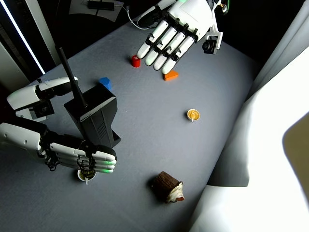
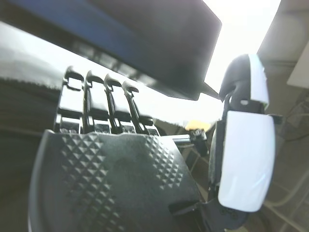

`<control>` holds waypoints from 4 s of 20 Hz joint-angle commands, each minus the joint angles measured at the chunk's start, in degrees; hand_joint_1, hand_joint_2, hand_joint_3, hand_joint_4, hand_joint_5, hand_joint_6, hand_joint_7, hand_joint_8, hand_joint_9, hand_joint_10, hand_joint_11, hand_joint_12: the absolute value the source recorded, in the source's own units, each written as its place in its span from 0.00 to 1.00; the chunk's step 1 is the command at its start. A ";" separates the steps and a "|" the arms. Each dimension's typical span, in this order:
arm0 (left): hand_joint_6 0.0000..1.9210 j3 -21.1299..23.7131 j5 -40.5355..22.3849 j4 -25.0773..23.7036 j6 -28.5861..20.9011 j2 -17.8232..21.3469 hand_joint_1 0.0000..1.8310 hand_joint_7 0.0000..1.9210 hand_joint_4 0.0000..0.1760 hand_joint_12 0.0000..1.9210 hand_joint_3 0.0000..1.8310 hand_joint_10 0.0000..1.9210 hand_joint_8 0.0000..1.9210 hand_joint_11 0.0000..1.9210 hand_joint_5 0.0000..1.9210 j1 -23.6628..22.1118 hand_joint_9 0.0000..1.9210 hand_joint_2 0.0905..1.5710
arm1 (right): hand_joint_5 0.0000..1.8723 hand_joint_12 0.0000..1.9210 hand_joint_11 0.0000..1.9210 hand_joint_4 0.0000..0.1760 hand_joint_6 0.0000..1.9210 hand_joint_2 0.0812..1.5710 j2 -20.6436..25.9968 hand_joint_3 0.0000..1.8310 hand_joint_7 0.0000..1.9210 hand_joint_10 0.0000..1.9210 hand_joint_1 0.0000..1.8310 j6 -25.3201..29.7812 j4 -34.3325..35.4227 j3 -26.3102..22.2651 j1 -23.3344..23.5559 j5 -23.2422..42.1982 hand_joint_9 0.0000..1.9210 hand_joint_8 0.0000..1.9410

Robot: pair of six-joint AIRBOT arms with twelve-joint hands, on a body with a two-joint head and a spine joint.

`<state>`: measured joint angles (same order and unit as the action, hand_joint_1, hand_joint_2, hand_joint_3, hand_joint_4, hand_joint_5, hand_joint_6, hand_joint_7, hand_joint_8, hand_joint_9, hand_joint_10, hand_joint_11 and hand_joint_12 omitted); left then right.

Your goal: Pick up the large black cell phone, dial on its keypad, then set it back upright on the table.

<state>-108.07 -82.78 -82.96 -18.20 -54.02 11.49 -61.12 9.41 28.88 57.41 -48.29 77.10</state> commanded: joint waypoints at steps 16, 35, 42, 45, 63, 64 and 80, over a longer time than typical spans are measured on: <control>0.00 -1.25 -3.74 7.48 0.14 -0.98 0.00 0.08 0.00 0.11 0.00 0.00 0.00 0.00 0.08 -0.35 0.06 0.75 | 0.22 0.62 0.06 0.00 0.01 0.69 -0.67 0.00 0.28 0.03 0.69 1.29 -1.50 0.39 2.11 7.47 0.31 0.01; 0.00 -3.35 -4.54 9.88 -2.21 -2.11 0.09 0.09 0.00 0.12 0.00 0.00 0.00 0.00 0.08 2.62 0.06 0.76 | 0.47 0.82 0.45 0.00 0.52 0.69 1.40 0.00 0.49 0.54 0.81 1.97 -5.77 1.02 1.77 13.43 0.50 0.47; 0.00 -5.00 -4.75 10.76 -1.30 -2.19 0.36 0.36 0.00 0.73 0.00 0.23 0.01 0.16 0.09 2.64 0.40 0.82 | 0.48 0.83 0.43 0.00 0.49 0.69 4.04 0.00 0.48 0.56 0.81 1.54 -6.13 0.82 -0.28 19.48 0.50 0.49; 0.00 -4.79 -3.65 12.05 -0.01 -2.98 0.54 0.48 0.00 0.84 0.00 0.58 0.02 0.29 0.10 2.65 0.40 0.82 | 0.47 0.85 0.42 0.00 0.51 0.70 5.43 0.00 0.47 0.58 0.81 1.50 -5.58 0.62 -1.92 21.98 0.49 0.51; 0.00 7.73 12.88 17.06 7.23 -2.59 0.70 0.31 0.40 1.00 0.01 1.00 0.88 0.42 0.00 4.03 0.43 0.83 | 0.47 0.83 0.44 0.00 0.52 0.70 8.61 0.00 0.47 0.55 0.81 0.29 -9.93 -2.40 -0.04 23.90 0.50 0.50; 0.00 9.11 13.78 17.30 7.34 -2.39 0.70 0.30 0.40 1.00 0.01 1.00 0.88 0.41 0.00 3.98 0.42 0.83 | 0.40 0.87 0.38 0.00 0.60 0.73 8.61 0.00 0.41 0.63 0.81 0.27 -9.95 -2.18 -0.03 23.90 0.44 0.58; 0.00 25.21 30.70 18.86 14.52 -1.18 0.70 0.30 0.42 1.00 0.00 1.00 0.88 0.46 0.00 1.57 0.45 0.83 | 0.38 0.90 0.35 0.00 0.62 0.74 8.22 0.00 0.40 0.64 0.81 -0.16 -9.96 -0.60 0.87 23.89 0.44 0.58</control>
<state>-83.11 -49.04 -68.47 -3.99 -55.42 14.68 -53.36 8.45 19.09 56.58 -48.03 93.14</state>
